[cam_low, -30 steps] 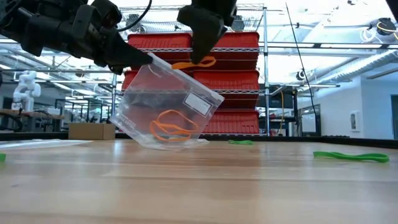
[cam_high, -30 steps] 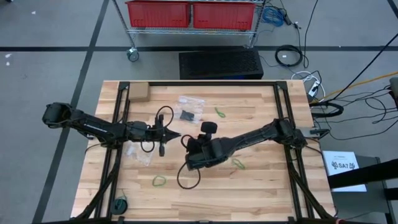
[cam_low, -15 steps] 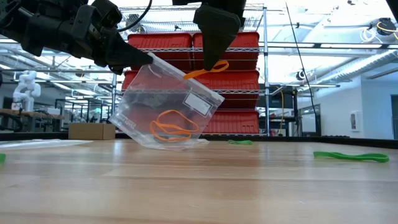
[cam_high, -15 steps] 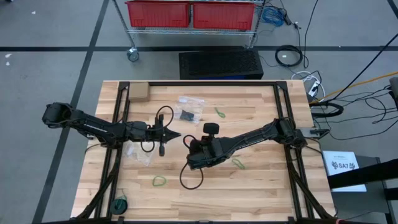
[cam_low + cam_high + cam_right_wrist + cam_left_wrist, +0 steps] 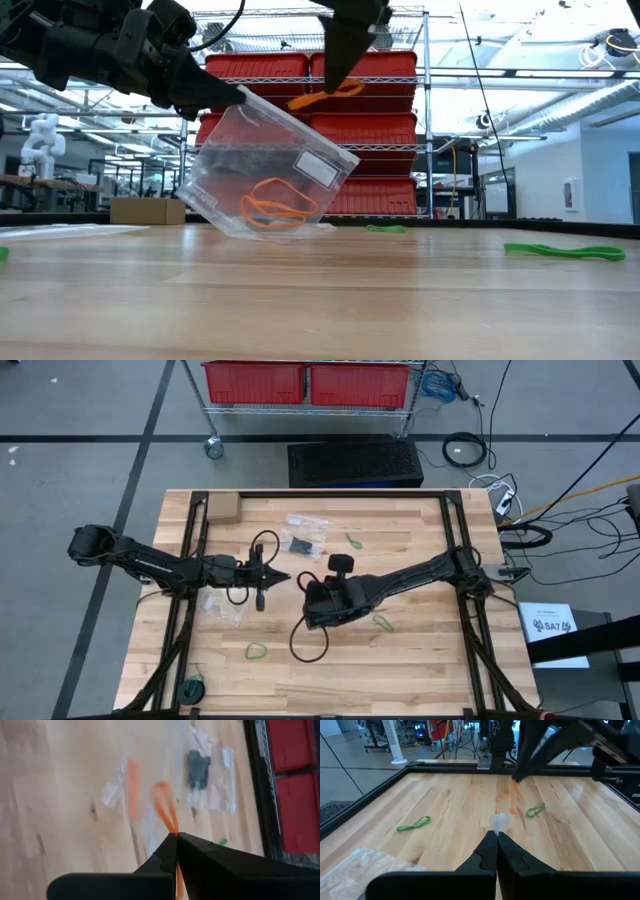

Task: Sort rubber bands
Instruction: Put the orange rubber band into the right transparent zip bag

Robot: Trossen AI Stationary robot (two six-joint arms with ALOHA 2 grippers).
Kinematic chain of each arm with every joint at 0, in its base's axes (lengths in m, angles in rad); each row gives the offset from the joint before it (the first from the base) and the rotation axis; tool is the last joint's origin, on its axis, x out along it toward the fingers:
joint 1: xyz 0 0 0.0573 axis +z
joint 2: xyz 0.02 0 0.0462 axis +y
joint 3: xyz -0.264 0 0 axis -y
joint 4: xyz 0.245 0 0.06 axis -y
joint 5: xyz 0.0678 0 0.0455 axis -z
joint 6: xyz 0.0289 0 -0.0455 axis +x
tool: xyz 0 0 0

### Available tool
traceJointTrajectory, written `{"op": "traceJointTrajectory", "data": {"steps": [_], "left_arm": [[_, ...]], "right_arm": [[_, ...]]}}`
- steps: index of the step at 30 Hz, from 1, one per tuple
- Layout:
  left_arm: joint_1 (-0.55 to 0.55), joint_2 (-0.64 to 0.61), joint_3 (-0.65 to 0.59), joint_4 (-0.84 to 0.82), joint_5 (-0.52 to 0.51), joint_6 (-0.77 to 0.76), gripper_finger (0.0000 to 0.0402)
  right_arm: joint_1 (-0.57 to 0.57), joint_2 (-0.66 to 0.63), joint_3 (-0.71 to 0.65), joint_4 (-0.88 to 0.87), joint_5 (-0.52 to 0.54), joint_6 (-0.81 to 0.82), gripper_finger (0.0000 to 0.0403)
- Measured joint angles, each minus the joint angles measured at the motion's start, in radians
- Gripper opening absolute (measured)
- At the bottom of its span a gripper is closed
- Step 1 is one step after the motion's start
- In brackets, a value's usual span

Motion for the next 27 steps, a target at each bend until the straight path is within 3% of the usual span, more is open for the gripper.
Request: {"op": "traceJointTrajectory", "data": {"steps": [13, 27], "left_arm": [[0.000, 0.000, 0.000, 0.001, 0.000, -0.004, 0.0000], [0.000, 0.000, 0.000, -0.002, 0.000, -0.004, 0.0000]], "right_arm": [[-0.044, 0.007, 0.000, 0.068, -0.065, -0.051, 0.0000], [-0.033, 0.002, 0.000, -0.065, -0.040, 0.036, 0.0000]]}}
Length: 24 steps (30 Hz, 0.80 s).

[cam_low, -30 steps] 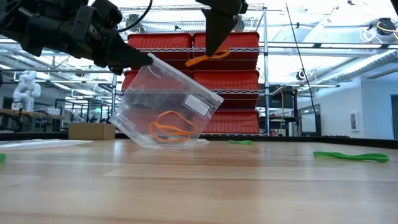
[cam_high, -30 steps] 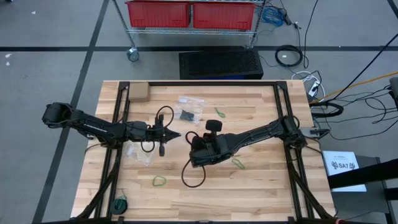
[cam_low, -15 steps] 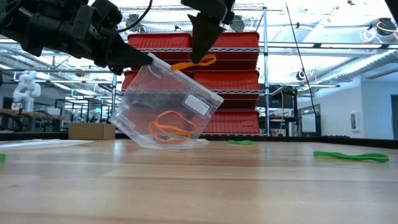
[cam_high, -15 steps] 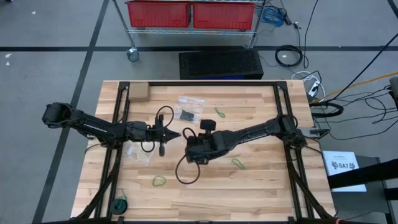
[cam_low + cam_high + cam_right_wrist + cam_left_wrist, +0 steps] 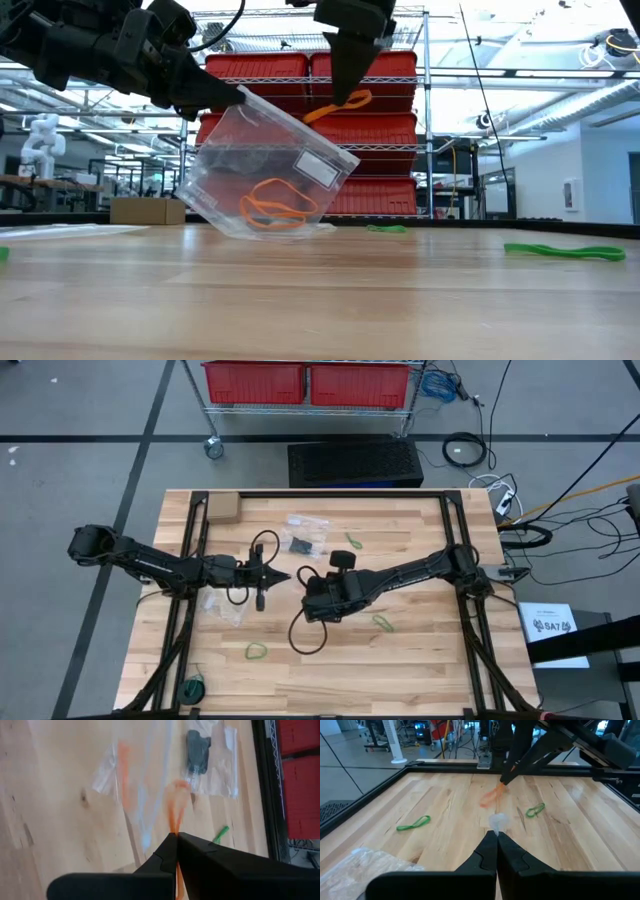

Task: Sort rubber bands
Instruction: Put the orange rubber band into the right transparent zip bag

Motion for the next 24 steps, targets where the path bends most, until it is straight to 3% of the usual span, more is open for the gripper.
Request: {"op": "traceJointTrajectory", "data": {"steps": [7, 24], "left_arm": [[0.000, 0.000, 0.000, 0.001, 0.000, 0.000, 0.0000], [0.000, 0.000, 0.003, 0.002, 0.006, 0.000, 0.0000]], "right_arm": [[-0.005, -0.004, 0.000, 0.026, -0.008, -0.021, 0.0000], [-0.054, 0.025, 0.000, 0.213, -0.142, -0.154, 0.0000]]}}
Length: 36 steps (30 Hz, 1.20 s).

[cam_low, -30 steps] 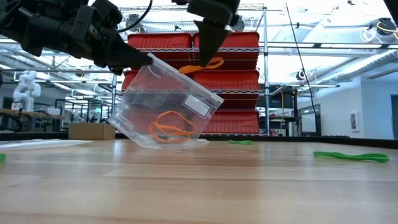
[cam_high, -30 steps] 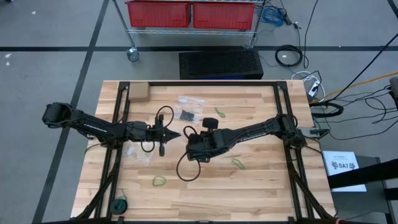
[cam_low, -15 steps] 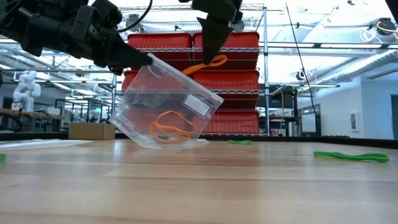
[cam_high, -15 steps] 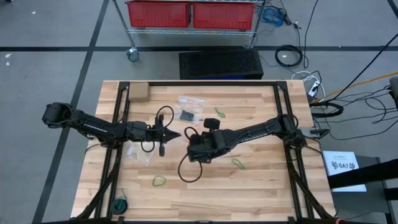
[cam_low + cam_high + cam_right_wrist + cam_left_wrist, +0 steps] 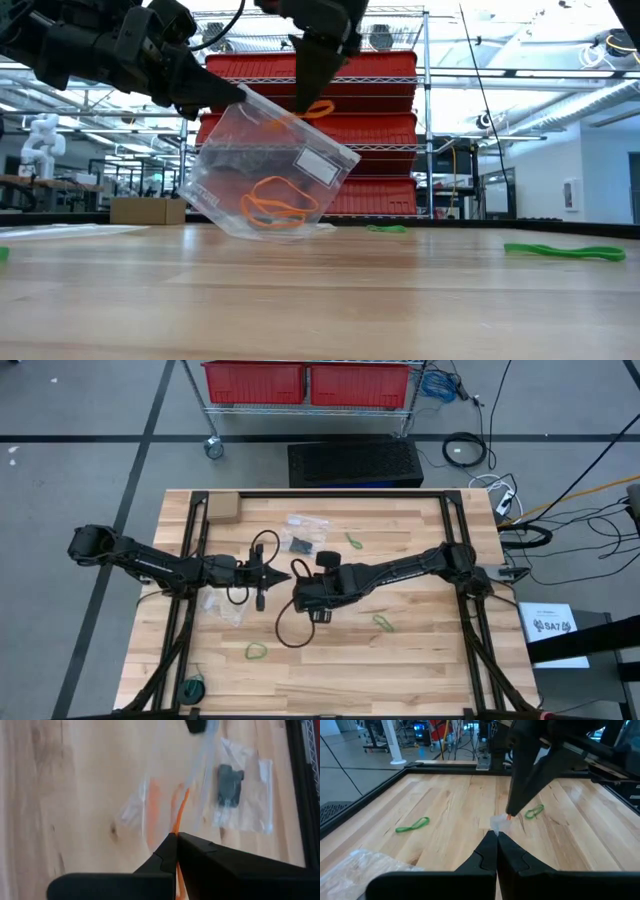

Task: Sort rubber bands
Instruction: Put the orange rubber band into the right transparent zip bag

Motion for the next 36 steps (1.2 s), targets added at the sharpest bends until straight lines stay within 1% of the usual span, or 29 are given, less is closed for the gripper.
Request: {"op": "traceJointTrajectory", "data": {"steps": [4, 8, 11, 13, 17, 23, 25, 28, 31, 36], "left_arm": [[0.000, 0.000, 0.000, -0.001, 0.001, 0.000, 0.0000], [0.000, 0.000, 0.000, -0.001, 0.010, 0.000, 0.0000], [0.000, 0.000, 0.000, -0.002, 0.014, 0.000, 0.0000], [0.000, 0.000, 0.000, -0.001, 0.014, 0.000, 0.0000], [0.000, 0.000, 0.000, -0.001, 0.014, 0.000, 0.0000], [0.000, 0.000, 0.000, 0.000, 0.014, 0.000, 0.0000], [0.000, 0.000, 0.001, 0.003, 0.014, 0.000, 0.0000], [0.000, 0.000, 0.001, 0.002, 0.014, 0.000, 0.0000], [0.000, 0.000, 0.001, -0.002, 0.014, 0.000, 0.0000], [0.000, 0.000, 0.001, -0.002, 0.014, 0.000, 0.0000]], "right_arm": [[-0.025, 0.000, 0.000, 0.055, -0.002, -0.033, 0.0000], [-0.048, 0.000, 0.000, 0.105, -0.066, -0.064, 0.0000], [-0.057, 0.000, 0.000, 0.130, -0.081, -0.083, 0.0000], [-0.063, 0.000, 0.000, 0.145, -0.112, -0.086, 0.0000], [-0.067, 0.005, 0.000, 0.166, -0.177, -0.081, 0.0000], [-0.067, 0.032, 0.000, 0.190, -0.187, -0.025, 0.0007], [-0.067, 0.045, 0.000, 0.200, -0.193, -0.009, 0.0020], [-0.066, 0.050, 0.000, 0.220, -0.205, 0.021, 0.0049], [-0.066, 0.050, 0.000, 0.238, -0.204, 0.053, 0.0089], [-0.066, 0.048, 0.000, 0.241, -0.211, 0.056, 0.0157]]}}
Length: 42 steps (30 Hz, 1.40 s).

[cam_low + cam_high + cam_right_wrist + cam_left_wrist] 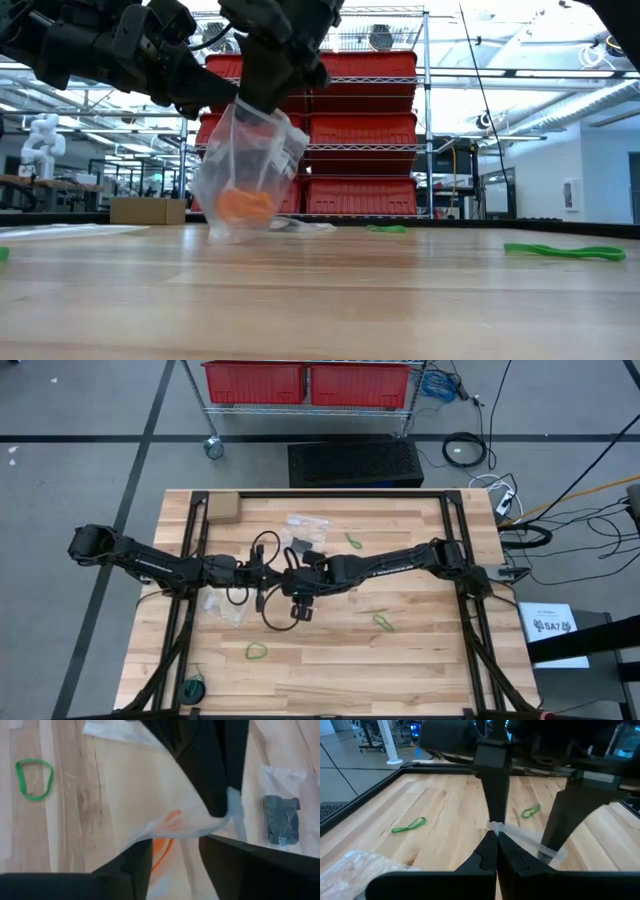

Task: Sort rubber bands
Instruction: Put the orange rubber band into the right transparent zip bag, then close the right transparent zip bag

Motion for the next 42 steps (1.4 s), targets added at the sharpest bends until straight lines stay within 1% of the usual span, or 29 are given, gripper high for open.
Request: {"op": "traceJointTrajectory", "data": {"steps": [3, 6, 11, 13, 17, 21, 23, 25, 26, 27, 30, 31, 33, 35, 38, 40, 42], "left_arm": [[0.000, 0.000, 0.000, -0.001, 0.000, 0.000, 0.0000], [0.000, 0.000, 0.000, 0.000, 0.000, 0.000, 0.0000], [0.000, 0.000, 0.000, -0.004, 0.000, 0.000, 0.0000], [0.000, 0.000, 0.000, -0.004, 0.007, 0.000, 0.0000], [0.000, 0.000, 0.000, 0.000, 0.077, 0.001, 0.0000], [0.000, 0.002, 0.000, -0.008, 0.194, 0.006, 0.0000], [0.000, 0.003, 0.002, -0.052, 0.231, 0.008, 0.0000], [0.001, 0.004, 0.020, -0.149, 0.236, 0.009, 0.0000], [0.003, 0.004, 0.032, -0.198, 0.226, 0.009, 0.0000], [0.007, 0.004, 0.045, -0.241, 0.195, 0.009, 0.0000], [0.033, 0.009, 0.093, -0.341, 0.063, 0.008, 0.0000], [0.042, 0.013, 0.102, -0.356, 0.019, 0.005, 0.0000], [0.060, 0.026, 0.117, -0.360, -0.030, 0.002, 0.0002], [0.073, 0.040, 0.130, -0.358, -0.034, 0.002, 0.0011], [0.079, 0.070, 0.148, -0.357, -0.034, 0.002, 0.0034], [0.081, 0.094, 0.162, -0.356, -0.034, 0.007, 0.0048], [0.081, 0.121, 0.169, -0.349, -0.034, 0.022, 0.0053]], "right_arm": [[0.000, -0.011, 0.000, -0.022, -0.037, -0.016, 0.0186], [0.006, -0.046, 0.000, -0.053, -0.066, -0.022, 0.0204], [0.027, -0.130, 0.000, -0.132, -0.071, -0.028, 0.0219], [0.036, -0.165, 0.000, -0.168, -0.067, -0.057, 0.0221], [0.054, -0.213, 0.000, -0.238, -0.017, -0.142, 0.0221], [0.061, -0.229, 0.000, -0.300, -0.008, -0.131, 0.0220], [0.068, -0.231, 0.000, -0.328, 0.011, -0.119, 0.0220], [0.077, -0.233, 0.000, -0.359, 0.028, -0.115, 0.0219], [0.081, -0.233, 0.000, -0.372, 0.037, -0.115, 0.0219], [0.084, -0.233, 0.000, -0.386, 0.043, -0.114, 0.0218], [0.087, -0.233, 0.000, -0.428, 0.066, -0.110, 0.0217], [0.086, -0.233, 0.000, -0.445, 0.073, -0.103, 0.0217], [0.083, -0.233, 0.000, -0.484, 0.096, -0.088, 0.0217], [0.078, -0.233, 0.000, -0.522, 0.110, -0.073, 0.0217], [0.077, -0.233, 0.000, -0.571, 0.114, -0.064, 0.0217], [0.079, -0.234, 0.000, -0.585, 0.114, -0.064, 0.0217], [0.081, -0.234, 0.000, -0.584, 0.114, -0.063, 0.0217]]}}
